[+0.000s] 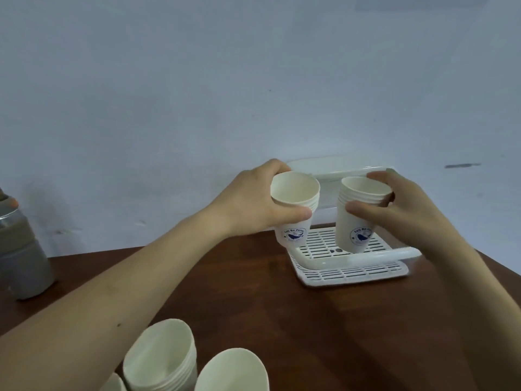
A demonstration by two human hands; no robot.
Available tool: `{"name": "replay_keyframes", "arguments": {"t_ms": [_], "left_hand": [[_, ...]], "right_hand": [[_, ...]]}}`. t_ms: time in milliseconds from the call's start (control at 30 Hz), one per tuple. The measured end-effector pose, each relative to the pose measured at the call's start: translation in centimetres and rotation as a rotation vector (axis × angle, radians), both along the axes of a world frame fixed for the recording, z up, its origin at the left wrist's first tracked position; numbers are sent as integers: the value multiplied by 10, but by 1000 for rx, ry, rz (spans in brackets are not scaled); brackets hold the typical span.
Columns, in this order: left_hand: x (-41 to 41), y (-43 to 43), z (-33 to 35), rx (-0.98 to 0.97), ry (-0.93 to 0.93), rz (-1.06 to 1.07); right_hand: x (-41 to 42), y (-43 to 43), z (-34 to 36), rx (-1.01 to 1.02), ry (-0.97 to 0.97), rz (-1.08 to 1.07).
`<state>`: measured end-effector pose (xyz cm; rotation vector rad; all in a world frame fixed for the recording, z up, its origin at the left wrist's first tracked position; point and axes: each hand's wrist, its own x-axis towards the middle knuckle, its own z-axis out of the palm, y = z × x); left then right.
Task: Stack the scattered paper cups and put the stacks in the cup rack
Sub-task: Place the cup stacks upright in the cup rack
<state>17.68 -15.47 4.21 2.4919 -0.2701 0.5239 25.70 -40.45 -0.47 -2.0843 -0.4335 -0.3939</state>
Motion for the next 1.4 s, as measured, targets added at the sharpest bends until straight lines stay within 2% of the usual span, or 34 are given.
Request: {"name": "replay_keyframes", "arguments": {"t_ms": [267, 533, 633, 833, 1233, 1400], "left_hand": [[47, -62, -36, 224, -65, -58], [100, -89, -64, 329, 17, 1], [125, -89, -78, 303, 55, 67], [167, -89, -87, 116, 172, 278], [201, -79, -106, 12, 252, 483], [204, -81, -107, 26, 280, 528]], "right_hand": [[22, -39, -2, 100, -32, -231], [28, -45, -6, 158, -52, -287], [30, -44, -12, 145, -20, -282], [34, -41, -16, 156, 5, -254], [37, -39, -16, 203, -6, -210], [37, -40, -16, 211, -15, -193]]}}
